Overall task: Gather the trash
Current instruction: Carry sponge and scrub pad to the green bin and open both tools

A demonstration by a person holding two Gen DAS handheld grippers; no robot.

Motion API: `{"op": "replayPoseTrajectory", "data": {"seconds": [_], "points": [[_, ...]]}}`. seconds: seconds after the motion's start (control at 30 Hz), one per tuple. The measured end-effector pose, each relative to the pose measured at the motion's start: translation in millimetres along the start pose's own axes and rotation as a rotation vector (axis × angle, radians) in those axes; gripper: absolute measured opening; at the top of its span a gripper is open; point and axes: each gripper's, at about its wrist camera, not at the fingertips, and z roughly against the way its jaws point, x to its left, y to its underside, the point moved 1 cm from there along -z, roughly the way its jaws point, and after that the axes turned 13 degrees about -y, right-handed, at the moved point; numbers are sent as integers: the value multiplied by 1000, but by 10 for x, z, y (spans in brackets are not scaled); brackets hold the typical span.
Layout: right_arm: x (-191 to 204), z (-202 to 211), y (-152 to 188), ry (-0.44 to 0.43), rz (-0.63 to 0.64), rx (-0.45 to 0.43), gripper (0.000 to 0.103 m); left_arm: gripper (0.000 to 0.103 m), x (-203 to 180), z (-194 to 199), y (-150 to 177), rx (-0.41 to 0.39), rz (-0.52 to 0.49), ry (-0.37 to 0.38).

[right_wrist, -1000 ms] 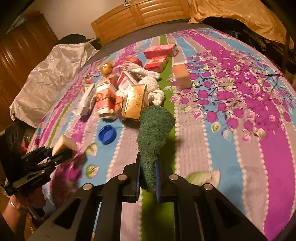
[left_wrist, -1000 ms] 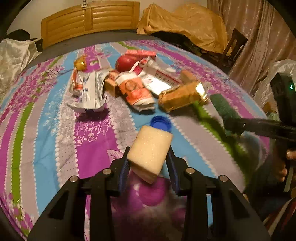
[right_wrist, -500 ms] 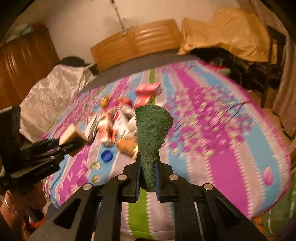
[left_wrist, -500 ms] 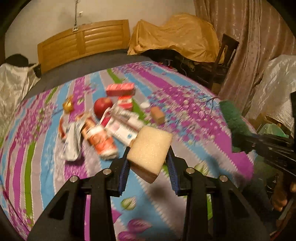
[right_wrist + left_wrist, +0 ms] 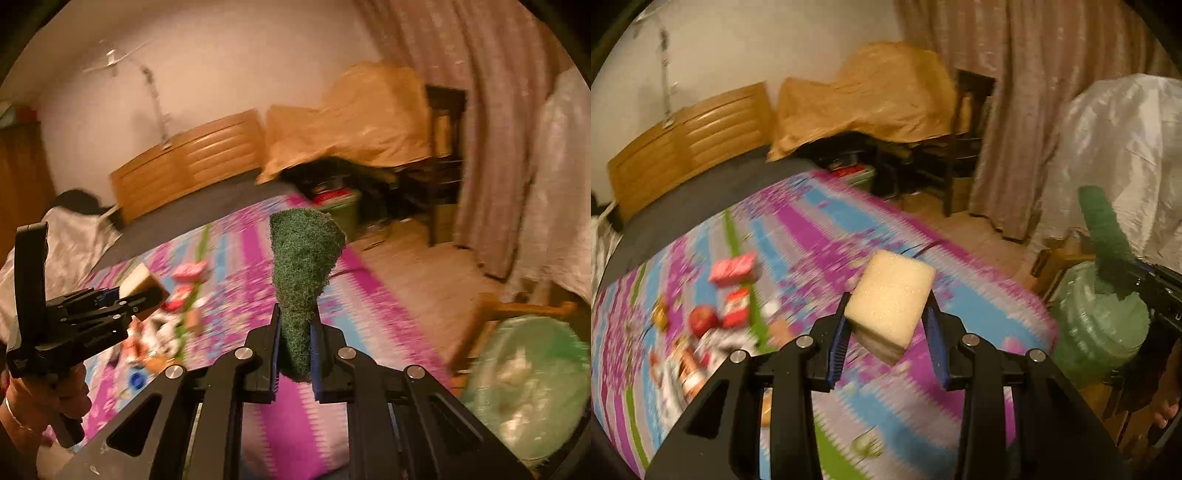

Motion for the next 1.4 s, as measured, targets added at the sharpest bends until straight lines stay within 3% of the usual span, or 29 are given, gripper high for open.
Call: {"op": "replayPoseTrajectory", "data": {"seconds": [0.37,0.57,0.73,1.03,1.4], "points": [[-1389,985,-251,255,-96,-41,14,36,-1589,-115,-565,-79,-194,155],[-2003,1402,-194,367,-151,3,14,36,-2378,-200,-657,-89,-295,229],[-2279,1477,-54,430,-179,55,14,36,-2955,-280,-655,-77,-368,286],[-2656,1513,269,476,-256,134,14,36,-3520,-342,-522,-50,-468,344],[-2853,1461,514,473,-310,178,14,36,-3811,-363,-387,-16,-526,393]]}}
